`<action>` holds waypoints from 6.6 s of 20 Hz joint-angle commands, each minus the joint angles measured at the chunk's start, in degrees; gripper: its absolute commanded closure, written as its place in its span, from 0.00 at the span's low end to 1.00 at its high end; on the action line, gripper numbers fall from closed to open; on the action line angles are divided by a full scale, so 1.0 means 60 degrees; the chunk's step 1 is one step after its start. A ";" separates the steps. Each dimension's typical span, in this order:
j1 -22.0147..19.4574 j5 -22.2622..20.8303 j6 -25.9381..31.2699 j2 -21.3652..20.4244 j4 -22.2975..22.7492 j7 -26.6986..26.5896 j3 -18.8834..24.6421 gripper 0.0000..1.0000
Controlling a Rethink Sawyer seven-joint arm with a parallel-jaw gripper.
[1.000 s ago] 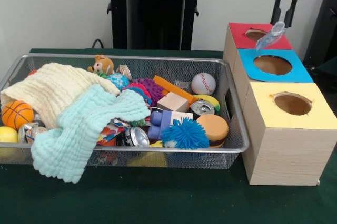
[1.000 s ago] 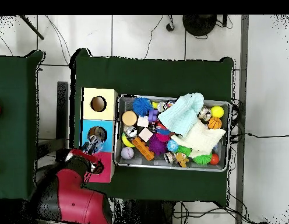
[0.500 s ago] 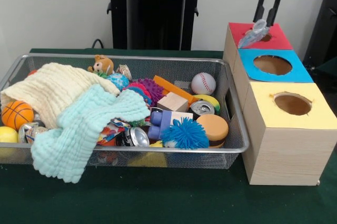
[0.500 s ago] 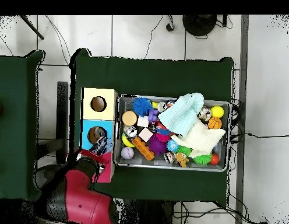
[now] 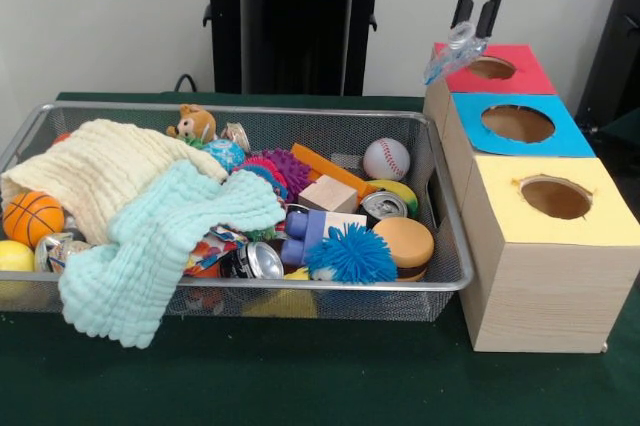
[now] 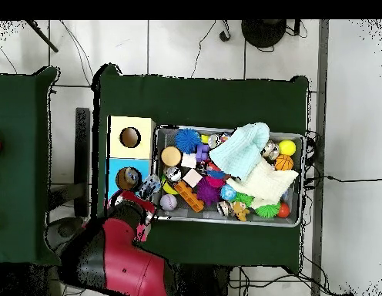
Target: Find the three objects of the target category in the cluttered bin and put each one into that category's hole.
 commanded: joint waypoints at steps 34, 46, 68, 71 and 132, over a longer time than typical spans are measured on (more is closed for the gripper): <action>-0.1654 -0.0723 -0.3346 0.0625 0.0410 0.2429 0.3341 1.00; -0.1730 -0.0768 -0.2897 0.0260 0.0555 0.2235 0.3310 1.00; -0.2191 -0.1488 -0.3291 -0.0079 -0.0187 0.1584 0.3317 1.00; -0.2165 -0.1514 -0.3472 0.0156 -0.0389 0.1578 0.3195 1.00; -0.2429 -0.1974 -0.6388 0.3141 -0.1976 0.1604 0.3027 1.00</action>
